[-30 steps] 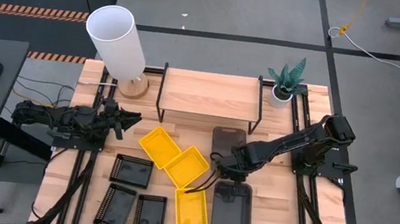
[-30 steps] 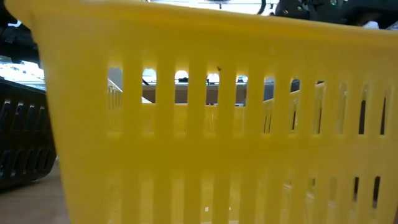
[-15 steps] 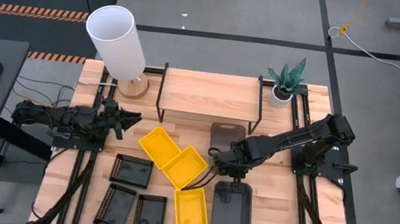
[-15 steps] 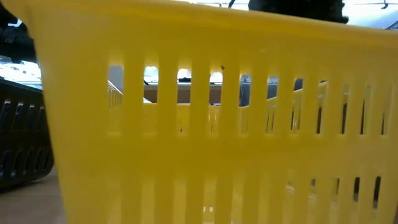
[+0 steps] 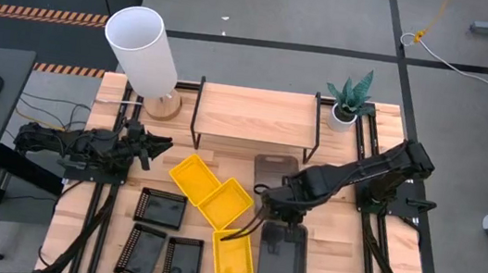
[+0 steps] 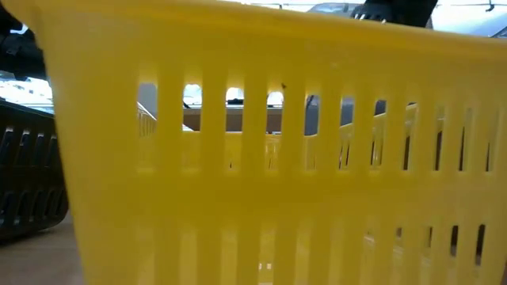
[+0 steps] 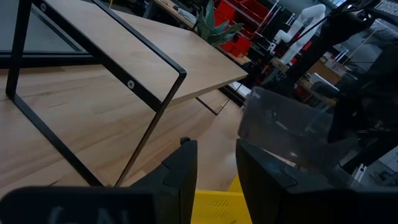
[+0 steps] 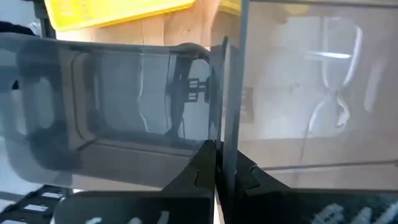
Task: Stack baskets on shelf by color
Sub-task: Stack the transparent black bin on top of the transparent black bin
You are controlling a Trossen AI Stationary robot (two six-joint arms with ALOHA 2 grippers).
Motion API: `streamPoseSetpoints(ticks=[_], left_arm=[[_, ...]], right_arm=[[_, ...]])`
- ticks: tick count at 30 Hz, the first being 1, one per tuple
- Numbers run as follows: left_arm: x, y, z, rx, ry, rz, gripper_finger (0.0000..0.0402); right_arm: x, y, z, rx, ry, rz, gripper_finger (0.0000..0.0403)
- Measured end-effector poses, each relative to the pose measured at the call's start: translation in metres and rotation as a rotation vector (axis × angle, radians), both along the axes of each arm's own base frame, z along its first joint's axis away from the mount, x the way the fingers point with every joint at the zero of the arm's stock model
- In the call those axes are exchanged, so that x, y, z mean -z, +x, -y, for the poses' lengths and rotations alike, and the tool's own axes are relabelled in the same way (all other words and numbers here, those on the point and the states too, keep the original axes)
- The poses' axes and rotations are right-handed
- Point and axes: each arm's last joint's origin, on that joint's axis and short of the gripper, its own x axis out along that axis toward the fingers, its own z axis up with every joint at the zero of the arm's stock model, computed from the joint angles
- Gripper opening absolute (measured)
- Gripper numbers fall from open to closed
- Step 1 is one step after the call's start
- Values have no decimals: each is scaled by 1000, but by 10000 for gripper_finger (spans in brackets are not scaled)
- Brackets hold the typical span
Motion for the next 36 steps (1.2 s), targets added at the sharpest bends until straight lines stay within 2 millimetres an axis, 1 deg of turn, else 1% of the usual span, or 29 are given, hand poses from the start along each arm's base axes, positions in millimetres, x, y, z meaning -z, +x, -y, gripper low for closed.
streamPoseSetpoints(ticks=[4,8,17,22,26,30,33,36], left_arm=[[0,0,0,0,0,0,117],[0,0,0,0,0,0,117],[0,0,0,0,0,0,117],[0,0,0,0,0,0,117],[0,0,0,0,0,0,117],[0,0,0,0,0,0,117],[0,0,0,0,0,0,117],[0,0,0,0,0,0,117]], right_arm=[[-6,-5,-15,-1,8,13,7],[-6,-12,-34,-26,30,8,7],[-6,-31,-66,-52,39,-6,7],[-9,-43,-84,-114,82,-26,7],[-25,-52,-98,-163,109,4,7],[-49,-59,-110,-170,158,65,7],[-63,-62,-116,-167,199,96,7],[-70,-65,-120,-161,230,106,7]])
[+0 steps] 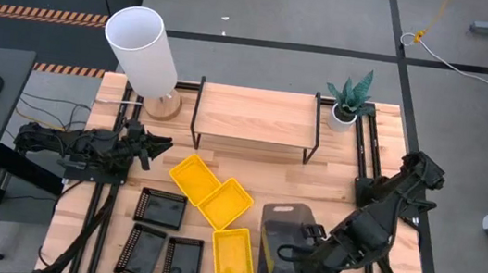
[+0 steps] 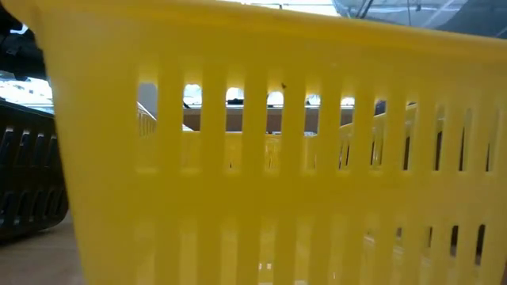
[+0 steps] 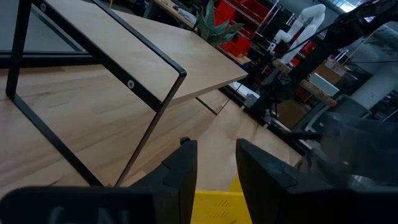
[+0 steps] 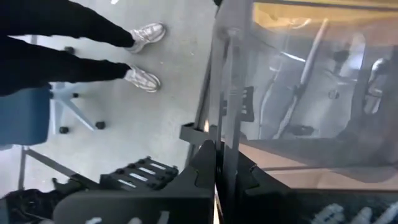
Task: Stack baskets on shelf by color
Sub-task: Stack the transparent black bin on top of the transparent black bin
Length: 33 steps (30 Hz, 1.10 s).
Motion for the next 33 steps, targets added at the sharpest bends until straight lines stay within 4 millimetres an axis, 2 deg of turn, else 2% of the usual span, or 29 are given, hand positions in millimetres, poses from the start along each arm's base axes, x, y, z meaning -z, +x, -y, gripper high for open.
streamPoseSetpoints(ticks=[10,22,33], left_arm=[[0,0,0,0,0,0,117],[0,0,0,0,0,0,117],[0,0,0,0,0,0,117]], right_arm=[[12,0,-6,36,26,-41,7],[48,4,-11,79,43,-86,7],[81,10,-6,121,56,-147,10]])
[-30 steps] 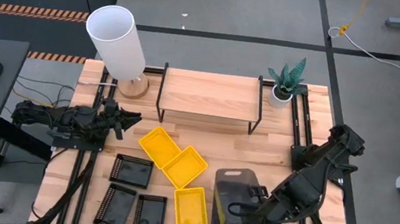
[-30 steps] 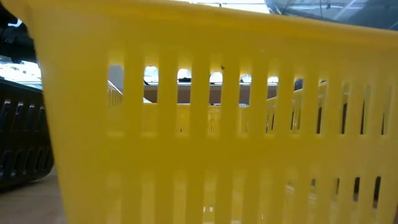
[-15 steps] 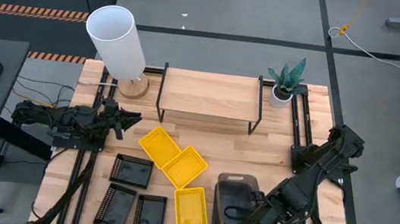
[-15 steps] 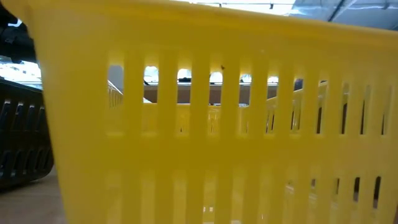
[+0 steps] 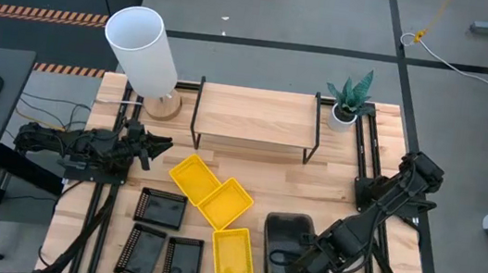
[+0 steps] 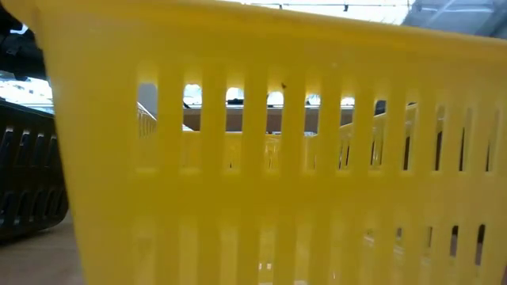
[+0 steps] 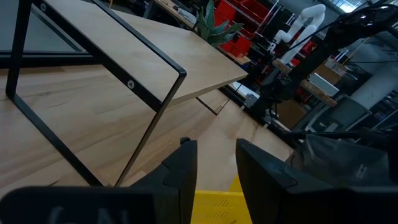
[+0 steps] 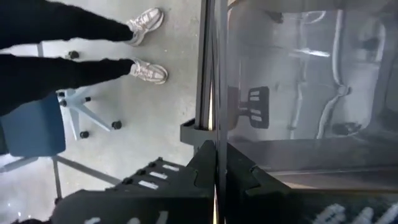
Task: Stack baskets on shelf by color
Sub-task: Stack the transparent black bin on top of the transparent black bin
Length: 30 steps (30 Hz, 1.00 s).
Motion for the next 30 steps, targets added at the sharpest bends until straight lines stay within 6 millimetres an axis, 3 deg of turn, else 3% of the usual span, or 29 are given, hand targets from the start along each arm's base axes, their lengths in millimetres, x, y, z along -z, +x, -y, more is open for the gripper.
streamPoseSetpoints(ticks=[9,20,30], left_arm=[[0,0,0,0,0,0,117],[0,0,0,0,0,0,117],[0,0,0,0,0,0,117]], right_arm=[[16,3,10,-2,-49,2,17],[18,17,29,-30,-24,-12,125],[14,23,37,-36,103,-101,187]])
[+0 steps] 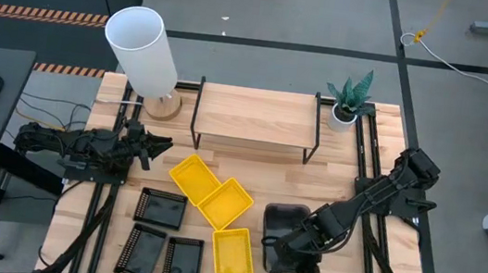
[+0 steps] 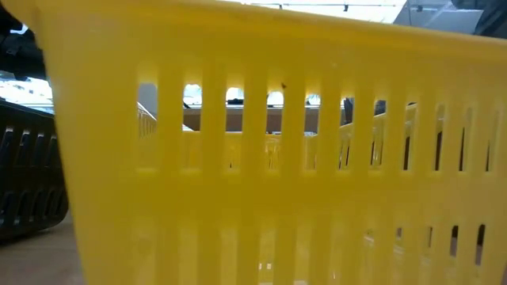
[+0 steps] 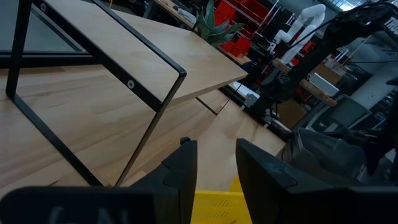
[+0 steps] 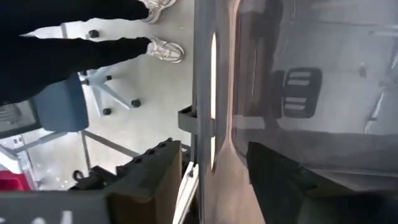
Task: Stack baskets on shelf by color
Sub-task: Stack the transparent black bin on top of the transparent black bin
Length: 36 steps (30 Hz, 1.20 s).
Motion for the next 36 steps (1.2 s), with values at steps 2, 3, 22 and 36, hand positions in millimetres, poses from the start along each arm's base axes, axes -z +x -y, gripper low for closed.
streamPoseSetpoints(ticks=[2,3,22,36], left_arm=[[0,0,0,0,0,0,117],[0,0,0,0,0,0,117],[0,0,0,0,0,0,117],[0,0,0,0,0,0,117]], right_arm=[[-8,1,2,6,9,7,198],[-14,2,4,11,15,18,202],[-28,29,88,76,-279,143,195],[-32,8,30,174,-370,215,166]])
